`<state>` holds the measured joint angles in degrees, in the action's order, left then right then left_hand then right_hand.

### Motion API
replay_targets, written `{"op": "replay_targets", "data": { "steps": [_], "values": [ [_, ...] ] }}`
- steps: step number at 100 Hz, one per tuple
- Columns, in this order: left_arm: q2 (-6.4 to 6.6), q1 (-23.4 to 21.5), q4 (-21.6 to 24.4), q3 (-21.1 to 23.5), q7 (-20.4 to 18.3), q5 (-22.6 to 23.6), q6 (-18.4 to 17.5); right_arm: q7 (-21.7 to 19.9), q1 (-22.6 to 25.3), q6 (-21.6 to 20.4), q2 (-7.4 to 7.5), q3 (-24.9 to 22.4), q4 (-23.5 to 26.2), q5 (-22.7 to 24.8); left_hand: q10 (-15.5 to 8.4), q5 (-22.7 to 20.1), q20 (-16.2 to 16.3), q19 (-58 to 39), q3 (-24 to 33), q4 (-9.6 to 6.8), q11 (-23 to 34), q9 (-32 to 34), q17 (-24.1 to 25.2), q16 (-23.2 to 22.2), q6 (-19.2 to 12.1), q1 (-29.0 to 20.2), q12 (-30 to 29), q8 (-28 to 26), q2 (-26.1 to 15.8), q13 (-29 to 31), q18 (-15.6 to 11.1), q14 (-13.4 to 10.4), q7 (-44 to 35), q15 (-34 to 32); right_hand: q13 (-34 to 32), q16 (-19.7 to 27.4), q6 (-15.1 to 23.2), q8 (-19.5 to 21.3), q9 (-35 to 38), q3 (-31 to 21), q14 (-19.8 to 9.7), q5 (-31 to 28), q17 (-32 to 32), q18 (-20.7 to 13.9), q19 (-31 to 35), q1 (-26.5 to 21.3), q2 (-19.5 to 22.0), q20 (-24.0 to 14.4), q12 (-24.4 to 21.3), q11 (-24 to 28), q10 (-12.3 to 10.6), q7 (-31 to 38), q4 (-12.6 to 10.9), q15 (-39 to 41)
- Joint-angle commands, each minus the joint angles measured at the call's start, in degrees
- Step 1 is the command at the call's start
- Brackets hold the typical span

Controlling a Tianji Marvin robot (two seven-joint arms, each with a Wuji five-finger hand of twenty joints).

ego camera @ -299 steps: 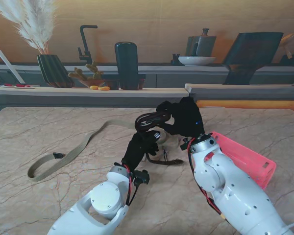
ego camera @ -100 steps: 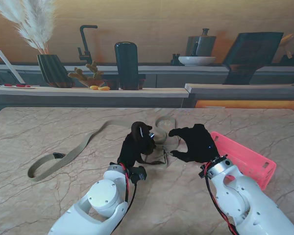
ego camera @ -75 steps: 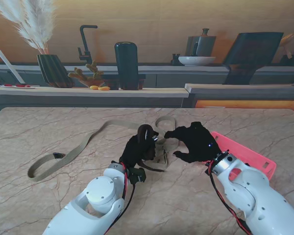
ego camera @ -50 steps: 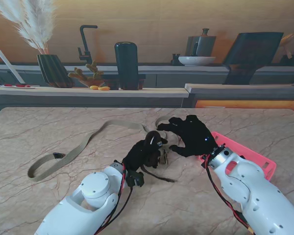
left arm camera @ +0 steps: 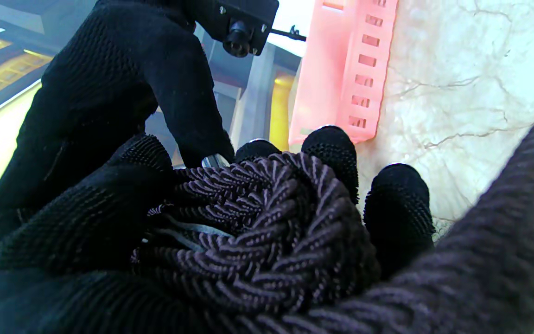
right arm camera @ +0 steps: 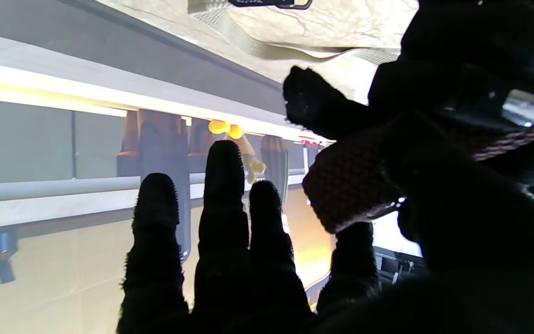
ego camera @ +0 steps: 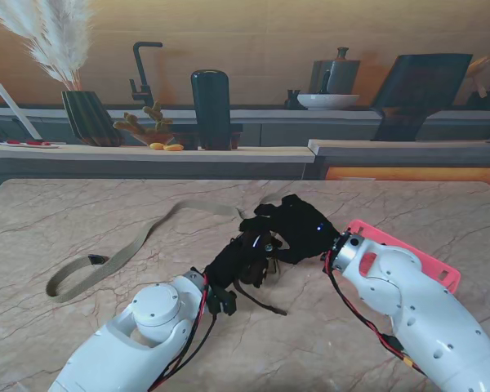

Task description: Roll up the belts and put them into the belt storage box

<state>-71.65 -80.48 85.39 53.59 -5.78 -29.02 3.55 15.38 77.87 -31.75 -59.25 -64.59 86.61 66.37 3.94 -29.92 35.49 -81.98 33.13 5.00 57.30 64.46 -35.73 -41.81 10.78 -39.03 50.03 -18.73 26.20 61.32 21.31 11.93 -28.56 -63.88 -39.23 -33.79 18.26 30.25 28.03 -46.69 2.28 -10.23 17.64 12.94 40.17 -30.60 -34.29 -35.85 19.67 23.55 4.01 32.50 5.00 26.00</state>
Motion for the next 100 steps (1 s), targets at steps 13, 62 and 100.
{"op": "replay_targets", "data": {
  "steps": [13, 62, 100],
  "values": [
    [-0.22, -0.03, 0.02, -0.25, -0.41, -0.29, 0.36, 0.92, -3.11, -1.96, -0.42, 3.31, -2.44, -0.21, -5.18, 0.15, -0.42, -1.74, 0.66, -0.92, 7.08, 4.14, -0.94, 0.71, 0.74, 0.99, 1.22, 0.71, 2.43, 1.76, 1.89, 0.02, 1.96, -0.05, -3.33, -0.18, -1.63, 1.23, 10.16, -3.12, -2.29, -12.05, 1.66, -0.32, 0.87, -0.76, -1.28, -0.80, 0.53, 3.11, -3.99, 5.82, -0.47, 1.15],
    [-0.48, -1.25, 0.80, 0.36, 2.40, -0.01, -2.53, 7.59, -5.18, 1.76, -1.42, 6.86, -6.50, -1.48, 3.22, 3.15, -1.79, 10.56, -5.68, -0.98, -15.46, -10.60, 12.74, 2.61, -3.09, 1.69, -7.12, 2.02, 0.66, -13.01, 0.58, 5.53, 5.23, 15.41, -15.51, -7.80, 2.27, -14.42, 41.49, -3.77, -3.46, -39.71, 4.99, 2.77, 5.16, -8.27, -2.69, 1.52, 3.34, 12.34, -4.48, 27.26, 6.63, 15.44],
    [-2.08, -3.71, 2.45, 1.53, 13.52, 3.47, -6.31, 15.57, -1.28, 18.07, -4.27, 4.41, -4.51, -6.16, 6.62, 8.77, -6.76, 27.28, -25.53, -2.99, -42.90, -32.18, 26.13, 9.71, -7.02, -1.83, -25.69, -0.25, -8.67, -33.54, -0.94, 3.52, 11.89, 40.77, -14.04, -7.66, -0.23, -15.14, 40.15, -4.03, -1.58, -39.48, 3.09, 4.19, 7.15, -9.60, -2.61, 2.35, 2.35, 15.09, -2.42, 27.90, 6.01, 17.79]
  ]
}}
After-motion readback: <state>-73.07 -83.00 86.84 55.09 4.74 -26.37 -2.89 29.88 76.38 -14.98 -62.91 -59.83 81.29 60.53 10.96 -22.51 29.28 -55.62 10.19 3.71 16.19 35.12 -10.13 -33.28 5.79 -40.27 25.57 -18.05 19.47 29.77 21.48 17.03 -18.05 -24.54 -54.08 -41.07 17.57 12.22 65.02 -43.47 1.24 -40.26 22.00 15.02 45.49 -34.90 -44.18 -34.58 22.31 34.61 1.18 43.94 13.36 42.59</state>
